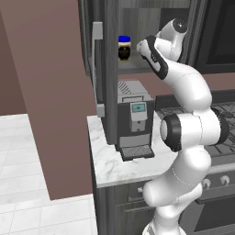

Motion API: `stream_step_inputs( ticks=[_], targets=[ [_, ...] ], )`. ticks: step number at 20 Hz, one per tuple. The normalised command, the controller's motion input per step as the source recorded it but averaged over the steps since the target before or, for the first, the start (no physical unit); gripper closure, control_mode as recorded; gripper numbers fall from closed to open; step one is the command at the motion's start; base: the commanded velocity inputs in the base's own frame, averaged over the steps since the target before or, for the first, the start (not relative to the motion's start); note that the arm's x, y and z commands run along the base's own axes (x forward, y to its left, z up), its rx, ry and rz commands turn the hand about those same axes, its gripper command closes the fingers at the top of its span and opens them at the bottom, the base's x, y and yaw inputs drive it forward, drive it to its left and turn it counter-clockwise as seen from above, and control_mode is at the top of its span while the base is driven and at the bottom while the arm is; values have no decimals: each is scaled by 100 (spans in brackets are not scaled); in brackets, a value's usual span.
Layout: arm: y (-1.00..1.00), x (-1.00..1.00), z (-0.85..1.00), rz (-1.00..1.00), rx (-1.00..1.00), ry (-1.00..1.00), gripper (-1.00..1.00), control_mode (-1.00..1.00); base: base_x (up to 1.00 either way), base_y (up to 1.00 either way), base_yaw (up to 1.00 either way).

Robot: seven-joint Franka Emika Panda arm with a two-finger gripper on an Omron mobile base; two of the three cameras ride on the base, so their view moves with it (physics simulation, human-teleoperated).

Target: Move the shaker and mayonnaise from the cabinet to the dining counter.

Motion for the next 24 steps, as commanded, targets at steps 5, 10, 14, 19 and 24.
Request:
stream_step_inputs(
  ticks=[5, 10, 14, 19, 24],
  targets=[
    [-4, 15, -5, 0, 0, 0, -100, -100, 0, 0, 0],
    [0, 13, -4, 0, 0, 0, -100, -100, 0, 0, 0],
    [0, 8, -7, 0, 0, 0, -100, -100, 0, 0, 0],
    [3, 2, -10, 0, 0, 0, 100, -100, 0, 0, 0],
    [0, 7, -18, 0, 0, -1, 100, -100, 0, 0, 0]
  ],
)
